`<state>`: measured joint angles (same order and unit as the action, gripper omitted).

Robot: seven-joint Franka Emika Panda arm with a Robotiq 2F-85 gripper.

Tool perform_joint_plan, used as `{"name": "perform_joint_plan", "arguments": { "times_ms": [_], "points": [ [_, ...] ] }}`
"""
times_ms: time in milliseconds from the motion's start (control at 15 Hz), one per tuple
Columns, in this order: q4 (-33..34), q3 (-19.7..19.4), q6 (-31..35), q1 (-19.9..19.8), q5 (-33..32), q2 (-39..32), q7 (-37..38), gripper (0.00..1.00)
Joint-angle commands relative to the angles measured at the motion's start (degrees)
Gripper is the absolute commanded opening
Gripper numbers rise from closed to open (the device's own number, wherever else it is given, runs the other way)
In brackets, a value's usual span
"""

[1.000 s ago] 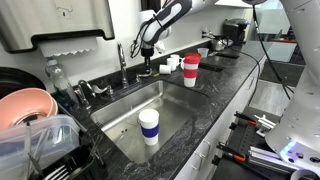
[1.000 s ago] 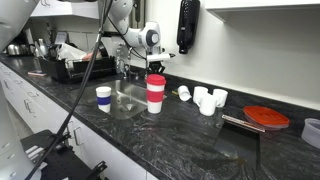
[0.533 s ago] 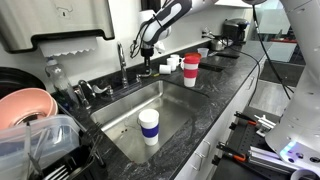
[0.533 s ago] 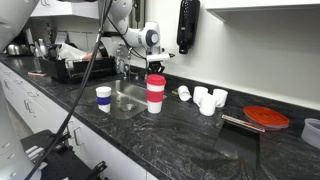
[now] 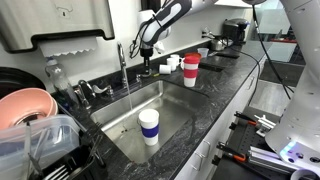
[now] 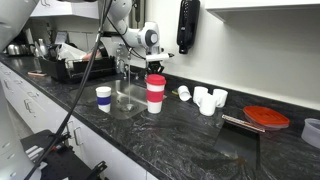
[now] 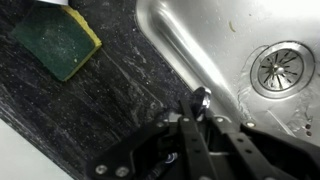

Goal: Turn on the faucet with the handle on the right

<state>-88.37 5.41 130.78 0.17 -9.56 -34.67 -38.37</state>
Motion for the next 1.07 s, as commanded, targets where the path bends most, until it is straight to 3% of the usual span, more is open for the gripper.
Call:
{"name": "perform_joint_plan", "arguments": {
  "times_ms": [0, 133, 200, 333, 467, 1000],
  "points": [
    [-1.38, 1.05, 1.57, 0.51, 0.01, 0.65, 0.38, 0.03],
    [-1.33, 1.12, 1.53, 0.58, -0.04, 0.67, 0.38, 0.03],
    [-1.27, 1.2, 1.55, 0.64, 0.07, 0.65, 0.39, 0.08],
    [-1.13, 1.1, 1.58, 0.85, -0.09, 0.62, 0.68, 0.35],
    [-0.97, 1.02, 1.4, 1.09, -0.17, 0.53, 1.24, 0.43],
    [-0.84, -0.33, 2.22, 2.1, -1.98, 0.71, 5.58, 0.99]
  ]
}}
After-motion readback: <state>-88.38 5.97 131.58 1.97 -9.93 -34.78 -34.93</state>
